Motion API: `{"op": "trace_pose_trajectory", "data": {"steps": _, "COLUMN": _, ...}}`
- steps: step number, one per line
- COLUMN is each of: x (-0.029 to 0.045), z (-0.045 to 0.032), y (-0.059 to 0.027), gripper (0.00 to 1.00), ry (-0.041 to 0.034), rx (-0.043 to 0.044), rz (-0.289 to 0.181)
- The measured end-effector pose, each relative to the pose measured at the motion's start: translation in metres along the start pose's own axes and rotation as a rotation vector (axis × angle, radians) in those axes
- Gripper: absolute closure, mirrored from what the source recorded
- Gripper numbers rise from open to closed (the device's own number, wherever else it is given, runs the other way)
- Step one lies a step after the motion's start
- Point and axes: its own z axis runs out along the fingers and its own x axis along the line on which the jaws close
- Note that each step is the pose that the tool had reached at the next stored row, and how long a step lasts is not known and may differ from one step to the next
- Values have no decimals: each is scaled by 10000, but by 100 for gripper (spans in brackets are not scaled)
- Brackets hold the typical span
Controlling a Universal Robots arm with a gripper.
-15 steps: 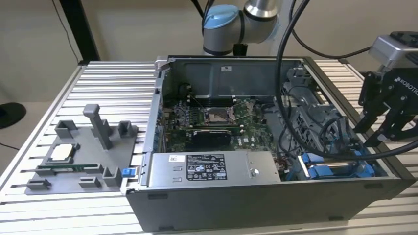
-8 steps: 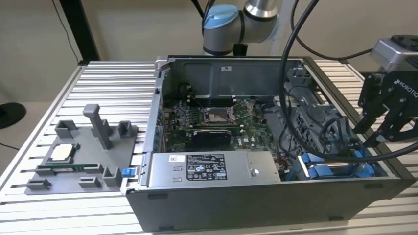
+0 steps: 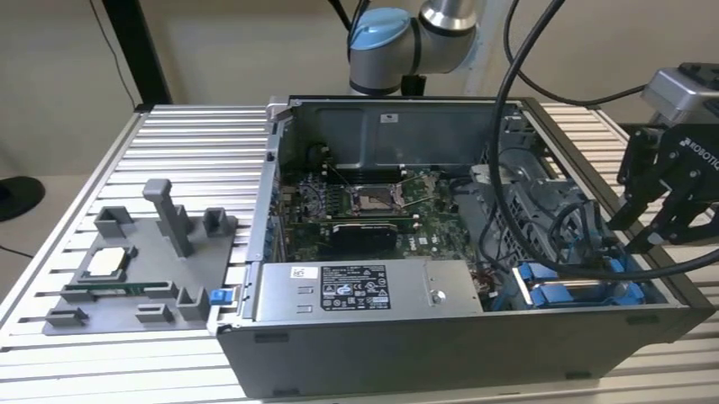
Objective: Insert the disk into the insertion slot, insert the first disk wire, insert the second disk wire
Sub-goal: 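Insert the second disk wire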
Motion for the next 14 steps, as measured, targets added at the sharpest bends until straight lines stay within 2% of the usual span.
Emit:
{"op": "trace_pose_trajectory", "data": {"steps": 5, "x": 0, "z": 24, "y": -2, "gripper": 0, "ry": -57, "rx": -145, "rz": 1}}
{"op": "trace_pose_trajectory", "data": {"steps": 9, "x": 0, "z": 56, "y": -6, "gripper": 0, "ry": -74, "rx": -234, "rz": 11}}
{"op": "trace_pose_trajectory", "data": {"steps": 14, "x": 1, "z": 80, "y": -9, "gripper": 0, "ry": -81, "rx": -256, "rz": 12}}
